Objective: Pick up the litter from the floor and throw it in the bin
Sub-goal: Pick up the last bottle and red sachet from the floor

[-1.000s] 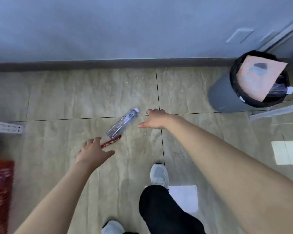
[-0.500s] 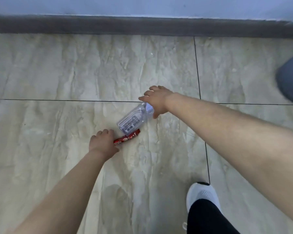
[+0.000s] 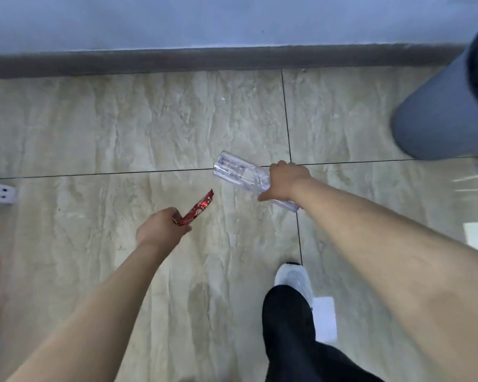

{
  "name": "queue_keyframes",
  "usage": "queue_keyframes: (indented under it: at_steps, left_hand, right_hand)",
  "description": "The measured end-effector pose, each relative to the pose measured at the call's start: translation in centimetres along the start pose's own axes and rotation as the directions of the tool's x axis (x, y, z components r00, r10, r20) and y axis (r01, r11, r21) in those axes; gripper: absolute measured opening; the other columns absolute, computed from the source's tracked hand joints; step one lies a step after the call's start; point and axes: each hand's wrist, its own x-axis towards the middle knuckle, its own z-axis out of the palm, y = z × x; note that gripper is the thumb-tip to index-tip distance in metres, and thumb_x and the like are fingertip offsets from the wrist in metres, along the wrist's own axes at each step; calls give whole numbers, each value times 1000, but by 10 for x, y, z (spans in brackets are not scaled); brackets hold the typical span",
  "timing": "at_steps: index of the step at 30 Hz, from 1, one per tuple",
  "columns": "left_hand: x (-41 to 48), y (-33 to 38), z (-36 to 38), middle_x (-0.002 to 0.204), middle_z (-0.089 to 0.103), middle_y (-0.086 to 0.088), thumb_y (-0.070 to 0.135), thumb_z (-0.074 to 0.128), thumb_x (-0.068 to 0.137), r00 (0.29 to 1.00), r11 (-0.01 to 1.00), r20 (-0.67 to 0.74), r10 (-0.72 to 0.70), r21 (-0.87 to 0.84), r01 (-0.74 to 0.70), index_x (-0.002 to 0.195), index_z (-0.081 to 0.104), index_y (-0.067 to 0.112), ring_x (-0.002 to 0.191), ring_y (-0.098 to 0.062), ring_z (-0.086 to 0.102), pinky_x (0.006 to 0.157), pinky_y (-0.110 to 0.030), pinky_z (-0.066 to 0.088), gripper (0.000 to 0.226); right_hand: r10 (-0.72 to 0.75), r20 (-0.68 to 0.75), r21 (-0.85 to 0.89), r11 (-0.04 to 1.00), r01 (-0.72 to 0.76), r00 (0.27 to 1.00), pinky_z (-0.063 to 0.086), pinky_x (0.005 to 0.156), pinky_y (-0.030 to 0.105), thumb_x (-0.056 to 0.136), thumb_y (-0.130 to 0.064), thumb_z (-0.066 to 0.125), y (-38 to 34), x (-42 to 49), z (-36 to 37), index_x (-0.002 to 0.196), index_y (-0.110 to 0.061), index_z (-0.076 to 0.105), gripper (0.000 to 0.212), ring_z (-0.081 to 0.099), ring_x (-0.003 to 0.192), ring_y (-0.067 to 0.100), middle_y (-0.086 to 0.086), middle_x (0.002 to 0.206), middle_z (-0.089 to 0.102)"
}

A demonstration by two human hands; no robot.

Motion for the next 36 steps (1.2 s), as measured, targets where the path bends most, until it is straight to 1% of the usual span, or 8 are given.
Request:
queue_keyframes:
  at_steps: [2, 5, 12, 15, 20, 27, 31, 36]
  left_hand:
    - [-30, 32, -27, 67, 59, 2, 37, 71, 74, 999, 995, 53, -8, -104, 14, 67, 54, 24, 56, -19, 54, 52, -26, 36, 22]
    - [-79, 96, -69, 67, 60, -3, 34, 73, 74, 995, 986, 99, 24, -166, -7, 74, 61, 20, 54, -21, 52, 54, -26, 39, 19]
    - [-161, 288, -128, 66, 62, 5, 41, 67, 75, 980, 985, 101, 170, -54, -165, 77, 60, 27, 58, -15, 58, 49, -23, 34, 16]
    - [-170, 381, -122, 67, 61, 3, 35, 68, 79, 961, 965, 109, 253, -98, -242, 85, 66, 20, 57, -13, 53, 48, -24, 34, 16]
    - [-169, 511, -87, 58, 53, 4, 32, 67, 80, 955, 962, 144, 261, -118, -245, 84, 66, 18, 51, -13, 49, 47, -23, 33, 15]
    - [-140, 606, -34, 74, 64, -7, 29, 60, 82, 965, 971, 190, 182, -189, -146, 79, 67, 13, 57, -24, 52, 61, -28, 41, 18]
    - [-117, 640, -8, 72, 63, -7, 27, 54, 85, 964, 981, 197, 177, -118, -156, 69, 63, 14, 55, -24, 50, 54, -26, 38, 23]
    - [-86, 686, 22, 81, 68, -13, 28, 54, 85, 960, 986, 225, 168, -52, -160, 74, 67, 10, 73, -32, 61, 57, -26, 38, 24]
  right_hand:
    - [45, 29, 81, 996, -47, 999, 42, 77, 31, 67, -66, 66, 31, -40, -36, 122, -14, 51, 77, 57, 111, 26, 6, 121, 56]
    - [128, 48, 191, 972, -135, 991, 39, 69, 29, 65, -67, 66, 87, -106, -93, 114, -16, 55, 72, 61, 102, 25, 4, 114, 60]
    - [272, 69, 363, 889, -278, 960, 42, 70, 30, 71, -65, 64, 235, -189, -175, 119, -12, 55, 72, 60, 102, 26, 6, 114, 63]
    - [286, 55, 308, 907, -289, 957, 38, 61, 29, 72, -63, 63, 308, -191, -205, 118, -11, 56, 69, 60, 94, 25, 6, 112, 64]
    - [316, 39, 293, 903, -314, 948, 38, 66, 32, 70, -65, 64, 415, -179, -225, 114, -12, 54, 70, 59, 98, 27, 7, 114, 62]
    - [346, 39, 156, 925, -348, 937, 34, 76, 33, 70, -62, 65, 496, -154, -203, 91, -22, 50, 48, 60, 101, 24, 1, 107, 64]
    - [361, -6, 22, 932, -361, 932, 38, 89, 36, 72, -56, 67, 519, -129, -203, 122, -19, 54, 64, 53, 115, 26, 6, 125, 57]
    - [261, 40, -134, 958, -254, 964, 36, 97, 39, 78, -49, 65, 523, -84, -208, 130, -16, 50, 63, 48, 121, 28, 9, 132, 51]
